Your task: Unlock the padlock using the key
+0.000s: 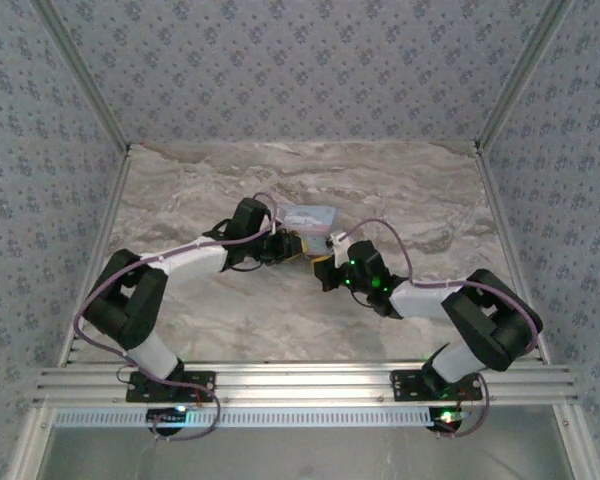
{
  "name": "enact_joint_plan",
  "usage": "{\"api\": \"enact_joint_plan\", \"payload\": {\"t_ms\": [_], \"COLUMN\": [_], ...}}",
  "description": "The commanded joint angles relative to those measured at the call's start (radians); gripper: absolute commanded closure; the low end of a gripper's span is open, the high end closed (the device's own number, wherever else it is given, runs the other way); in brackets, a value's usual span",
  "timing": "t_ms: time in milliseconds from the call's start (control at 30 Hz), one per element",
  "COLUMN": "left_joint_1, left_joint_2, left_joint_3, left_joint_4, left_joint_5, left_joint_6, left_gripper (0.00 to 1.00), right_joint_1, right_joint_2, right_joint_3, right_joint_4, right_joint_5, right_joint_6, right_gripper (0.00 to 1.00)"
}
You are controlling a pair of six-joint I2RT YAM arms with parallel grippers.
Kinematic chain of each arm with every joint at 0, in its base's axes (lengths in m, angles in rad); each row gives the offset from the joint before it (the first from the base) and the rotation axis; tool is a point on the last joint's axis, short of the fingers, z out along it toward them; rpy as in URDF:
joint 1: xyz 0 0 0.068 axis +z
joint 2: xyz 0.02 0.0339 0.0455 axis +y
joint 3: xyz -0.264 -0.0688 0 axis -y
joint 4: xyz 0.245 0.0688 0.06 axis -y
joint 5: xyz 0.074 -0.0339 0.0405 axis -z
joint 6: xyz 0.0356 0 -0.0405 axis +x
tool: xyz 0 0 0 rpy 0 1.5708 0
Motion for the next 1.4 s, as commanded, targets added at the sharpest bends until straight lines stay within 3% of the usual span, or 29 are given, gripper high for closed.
{"api": "enact_joint_plan", "payload": {"t_ms": [0,667,1367], "left_joint_1": [-0.001,-0.004,-0.009], "left_joint_2": [-0.015,-0.009,-0.001], "left_joint_3": [0.03,0.032,0.042], "left_joint_4": [0.035,0.036,0.036], "left_joint_5": [0.005,0.013,0.028], "left_joint_6": [-0.004,-0.006,-0.013], "left_gripper": [0.8,0.8,0.8], "right_joint_1": [0.009,0.011,0.025], "right_joint_2": [-0.022,0.013,0.118], "right_joint_3": [-0.011,0.021,0.034], "right_joint_4": [0.042,0.089,0.336], "right_joint_5": [-0.003,-0.003,0.036], "right_joint_6": [0.015,0.025,0.003], "right_gripper": [1.0,1.0,1.0]}}
